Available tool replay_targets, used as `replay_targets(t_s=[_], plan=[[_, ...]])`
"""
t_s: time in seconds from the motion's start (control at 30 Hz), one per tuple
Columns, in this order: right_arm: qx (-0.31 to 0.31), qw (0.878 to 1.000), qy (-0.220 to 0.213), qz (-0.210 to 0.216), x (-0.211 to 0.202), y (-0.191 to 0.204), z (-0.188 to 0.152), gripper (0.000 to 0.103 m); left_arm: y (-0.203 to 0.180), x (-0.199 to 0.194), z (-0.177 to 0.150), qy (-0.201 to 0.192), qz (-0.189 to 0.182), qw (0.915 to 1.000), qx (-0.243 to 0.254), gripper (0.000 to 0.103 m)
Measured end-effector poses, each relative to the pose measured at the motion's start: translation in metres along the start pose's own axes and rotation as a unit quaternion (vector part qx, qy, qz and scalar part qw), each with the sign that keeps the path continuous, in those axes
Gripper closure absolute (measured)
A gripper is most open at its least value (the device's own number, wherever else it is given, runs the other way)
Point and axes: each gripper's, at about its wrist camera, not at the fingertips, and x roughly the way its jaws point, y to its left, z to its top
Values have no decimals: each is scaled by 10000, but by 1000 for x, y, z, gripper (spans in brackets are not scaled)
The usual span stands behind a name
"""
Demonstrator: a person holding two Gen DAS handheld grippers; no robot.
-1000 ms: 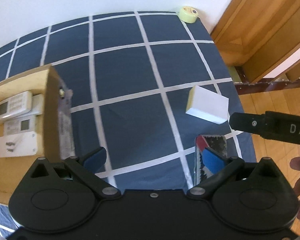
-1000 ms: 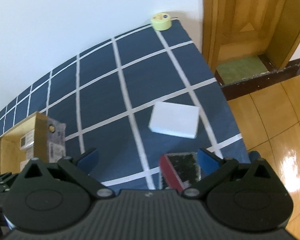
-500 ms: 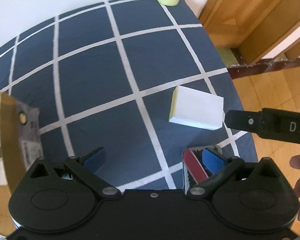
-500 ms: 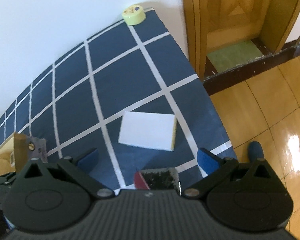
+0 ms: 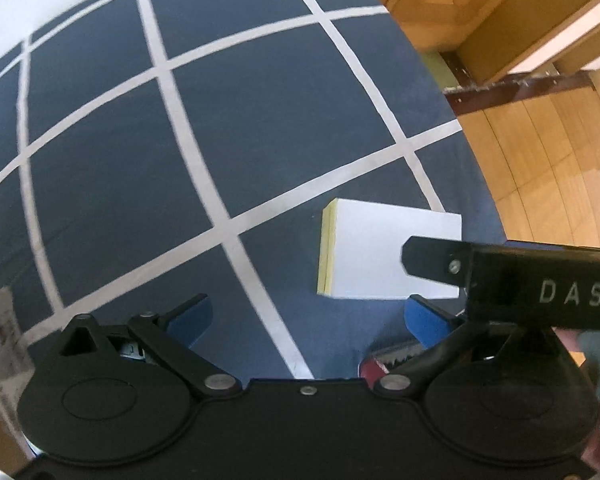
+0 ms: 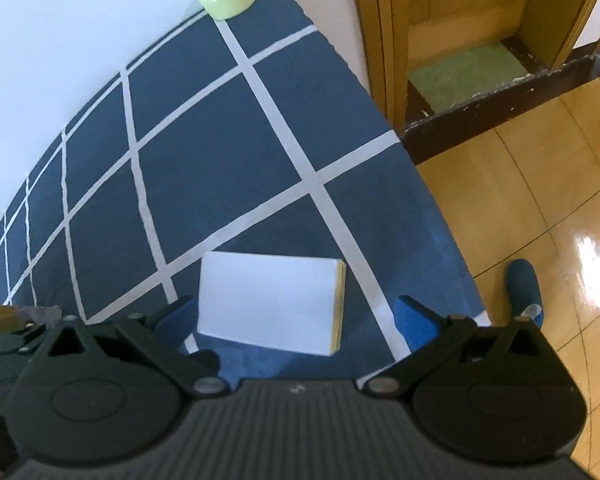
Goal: Organize objects
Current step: 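Close the right gripper on the white paper box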
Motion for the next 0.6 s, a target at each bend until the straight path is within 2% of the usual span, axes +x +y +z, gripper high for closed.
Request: replay_targets(t_s=[0.43,0.53,0.6], plan=[[133,9995,217,200,23,-5,8,4,-5,31,17,238,-397,9988,176,3],[199,9992,242,259,24,-7,10,7,-6,34,18,247,-437,9986,186,7],[192,9991,259,277,25,-8,11,14,-6,34,18,235,-524,9982,148,10]])
